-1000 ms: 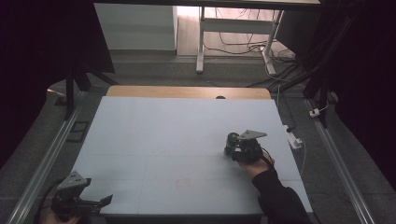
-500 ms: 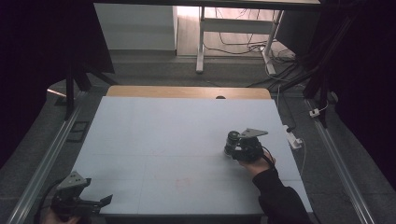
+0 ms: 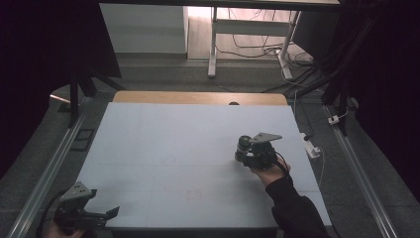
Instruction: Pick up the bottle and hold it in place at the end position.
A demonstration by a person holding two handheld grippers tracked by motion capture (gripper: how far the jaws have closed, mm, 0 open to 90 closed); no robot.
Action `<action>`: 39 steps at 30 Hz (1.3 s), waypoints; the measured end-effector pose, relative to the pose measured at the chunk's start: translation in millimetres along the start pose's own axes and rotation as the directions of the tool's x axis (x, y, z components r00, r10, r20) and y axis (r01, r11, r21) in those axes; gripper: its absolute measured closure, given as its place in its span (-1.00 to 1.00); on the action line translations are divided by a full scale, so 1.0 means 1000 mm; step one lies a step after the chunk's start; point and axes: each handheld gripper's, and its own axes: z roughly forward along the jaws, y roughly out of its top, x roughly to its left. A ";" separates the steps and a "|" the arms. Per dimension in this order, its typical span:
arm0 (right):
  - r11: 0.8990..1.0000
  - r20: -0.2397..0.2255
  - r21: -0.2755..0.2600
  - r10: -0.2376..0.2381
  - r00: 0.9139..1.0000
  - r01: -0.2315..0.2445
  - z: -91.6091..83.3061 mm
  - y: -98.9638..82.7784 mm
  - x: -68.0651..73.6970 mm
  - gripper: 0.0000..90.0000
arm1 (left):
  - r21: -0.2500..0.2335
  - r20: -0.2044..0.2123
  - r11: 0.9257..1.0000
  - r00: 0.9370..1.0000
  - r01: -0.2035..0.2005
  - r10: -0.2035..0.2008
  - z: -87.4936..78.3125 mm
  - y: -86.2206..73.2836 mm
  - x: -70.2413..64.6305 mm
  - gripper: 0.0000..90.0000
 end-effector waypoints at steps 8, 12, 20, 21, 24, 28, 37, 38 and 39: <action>1.000 -0.017 -0.009 0.000 1.000 0.000 0.003 0.012 0.006 0.18 | 0.000 0.001 1.000 1.000 0.000 0.000 0.000 0.000 0.000 -1.00; 1.000 -0.021 -0.014 0.010 1.000 -0.010 0.008 0.019 0.010 0.18 | 0.000 0.002 1.000 1.000 0.000 0.000 0.000 0.000 0.000 -1.00; 1.000 -0.048 -0.019 0.007 0.999 -0.008 0.019 0.034 0.020 0.18 | -0.004 0.006 1.000 1.000 -0.003 0.003 0.000 0.000 0.001 -1.00; 1.000 -0.050 -0.018 0.002 0.999 -0.003 0.021 0.036 0.021 0.18 | -0.005 0.007 1.000 1.000 -0.003 0.003 0.000 0.000 0.001 -1.00; 1.000 -0.053 -0.015 -0.010 0.999 0.010 0.026 0.039 0.024 0.18 | -0.007 0.010 1.000 1.000 -0.001 0.001 -0.001 0.000 0.001 -1.00; 1.000 -0.065 -0.013 -0.016 0.998 0.015 0.033 0.045 0.027 0.18 | -0.008 0.010 1.000 1.000 -0.005 0.005 -0.001 0.000 0.001 -1.00; 0.999 -0.080 0.001 -0.050 0.996 0.051 0.050 0.056 0.039 0.18 | -0.011 0.012 1.000 1.000 0.000 0.000 -0.001 -0.001 0.001 -1.00; 0.999 -0.083 -0.001 -0.046 0.996 0.046 0.052 0.057 0.040 0.18 | -0.011 0.012 1.000 1.000 -0.001 0.001 -0.001 -0.001 0.001 -1.00; 0.999 -0.083 -0.001 -0.046 0.996 0.046 0.052 0.057 0.040 0.18 | -0.011 0.012 1.000 1.000 -0.003 0.003 -0.001 -0.001 0.001 -1.00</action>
